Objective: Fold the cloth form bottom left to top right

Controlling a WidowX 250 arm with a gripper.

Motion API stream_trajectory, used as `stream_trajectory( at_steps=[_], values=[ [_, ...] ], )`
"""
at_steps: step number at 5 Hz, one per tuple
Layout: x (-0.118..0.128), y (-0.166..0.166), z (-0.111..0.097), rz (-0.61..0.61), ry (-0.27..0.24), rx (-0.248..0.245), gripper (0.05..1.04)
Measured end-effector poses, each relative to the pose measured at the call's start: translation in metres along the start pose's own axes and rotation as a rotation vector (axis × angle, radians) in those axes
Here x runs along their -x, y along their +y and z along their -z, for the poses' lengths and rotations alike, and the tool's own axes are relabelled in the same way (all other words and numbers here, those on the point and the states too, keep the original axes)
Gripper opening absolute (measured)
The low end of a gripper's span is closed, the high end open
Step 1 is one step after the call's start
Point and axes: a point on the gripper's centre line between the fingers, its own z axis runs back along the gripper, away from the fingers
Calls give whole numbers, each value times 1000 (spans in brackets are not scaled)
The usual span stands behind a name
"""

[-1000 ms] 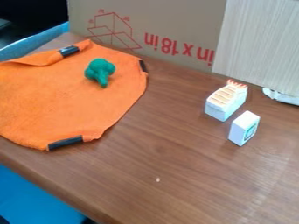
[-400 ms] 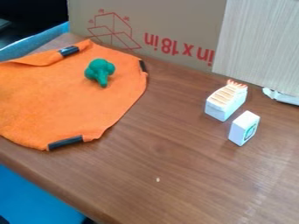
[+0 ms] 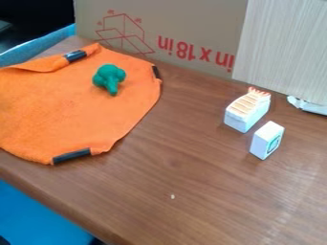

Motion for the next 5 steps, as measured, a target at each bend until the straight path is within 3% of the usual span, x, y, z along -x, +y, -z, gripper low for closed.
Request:
stream_trajectory(
  at_steps=[1,2,3,4,5],
  values=[
    [4,-2,3,7,1,8,382],
    [4,1,3,-4,-11,15,175],
    [6,2,3,1,-17,25,73],
    [11,-1,-2,-8,9,65,56],
    [-1,-2,-21,-27,-9,63,55]
  ],
)
